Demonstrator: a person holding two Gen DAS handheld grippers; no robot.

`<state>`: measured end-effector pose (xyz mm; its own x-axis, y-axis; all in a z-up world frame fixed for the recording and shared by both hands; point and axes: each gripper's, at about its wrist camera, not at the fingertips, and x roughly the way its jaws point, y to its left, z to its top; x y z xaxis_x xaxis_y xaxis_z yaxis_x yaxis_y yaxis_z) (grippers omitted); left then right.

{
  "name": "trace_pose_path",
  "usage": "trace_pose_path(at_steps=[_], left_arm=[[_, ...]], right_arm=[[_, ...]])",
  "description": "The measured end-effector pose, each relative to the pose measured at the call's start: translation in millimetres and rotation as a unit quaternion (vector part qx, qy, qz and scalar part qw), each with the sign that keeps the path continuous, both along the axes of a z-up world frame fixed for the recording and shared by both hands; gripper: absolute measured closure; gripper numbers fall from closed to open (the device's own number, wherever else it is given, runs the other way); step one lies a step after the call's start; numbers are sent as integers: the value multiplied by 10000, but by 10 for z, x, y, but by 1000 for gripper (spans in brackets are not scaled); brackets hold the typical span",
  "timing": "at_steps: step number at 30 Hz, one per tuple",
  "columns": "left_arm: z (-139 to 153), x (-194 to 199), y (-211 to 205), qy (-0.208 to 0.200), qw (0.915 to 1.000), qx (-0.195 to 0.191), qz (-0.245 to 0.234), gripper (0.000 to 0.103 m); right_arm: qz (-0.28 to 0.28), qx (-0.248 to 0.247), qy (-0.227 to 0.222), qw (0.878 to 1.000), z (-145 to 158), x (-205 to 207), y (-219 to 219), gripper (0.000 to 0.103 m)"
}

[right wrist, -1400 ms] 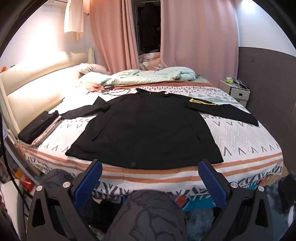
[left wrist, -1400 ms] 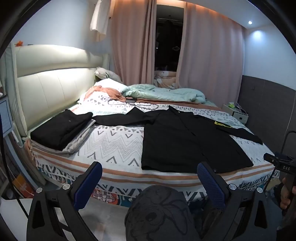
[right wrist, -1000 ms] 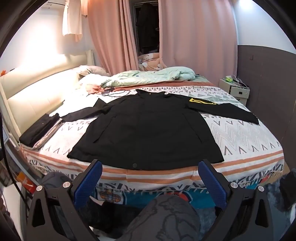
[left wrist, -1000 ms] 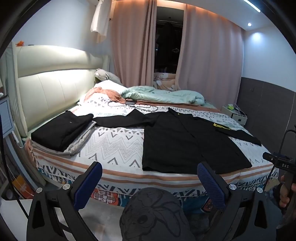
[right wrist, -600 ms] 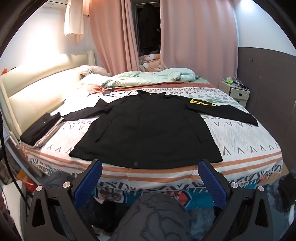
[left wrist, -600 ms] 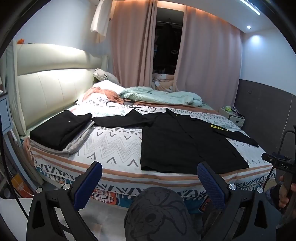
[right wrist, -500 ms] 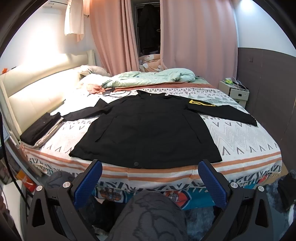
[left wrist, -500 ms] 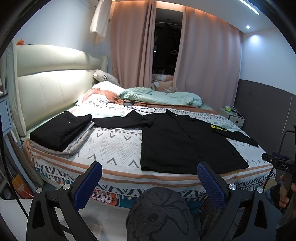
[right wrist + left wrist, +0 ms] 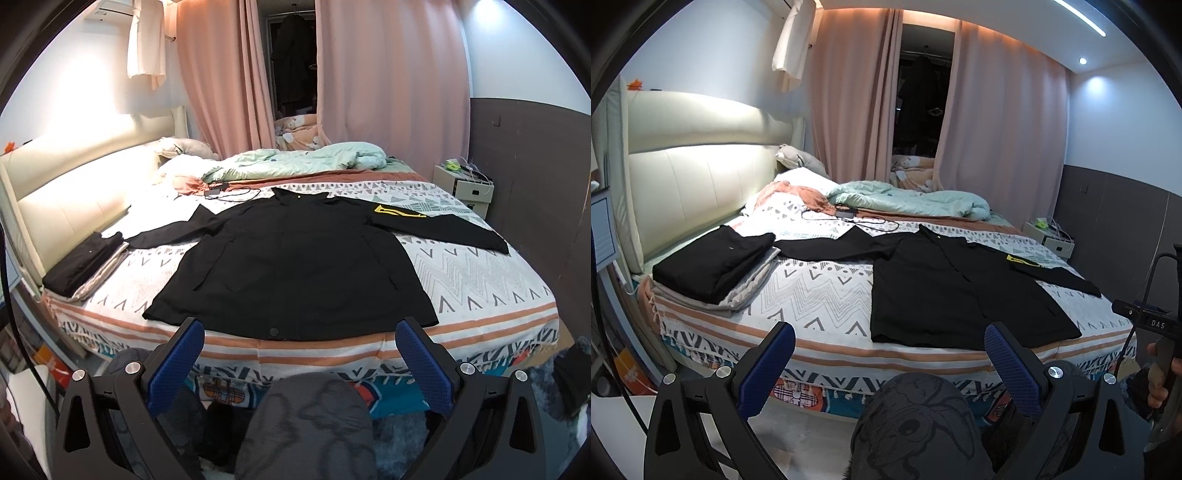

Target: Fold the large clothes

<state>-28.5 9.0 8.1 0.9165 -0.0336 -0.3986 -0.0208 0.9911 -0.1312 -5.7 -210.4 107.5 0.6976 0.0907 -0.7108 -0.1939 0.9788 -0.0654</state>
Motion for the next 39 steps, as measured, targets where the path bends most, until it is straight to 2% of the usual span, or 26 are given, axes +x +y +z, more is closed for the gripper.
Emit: trace_pose_path(at_steps=[29,39], left_arm=[[75,-130,85,-99,9999,44,35,0],[79,-104,111,-102,9999,17,47,0]], right_arm=[[-51,156,-38,9999,24,-31,-53,0],[-70,158,-32,9998,43,80,-38,0]])
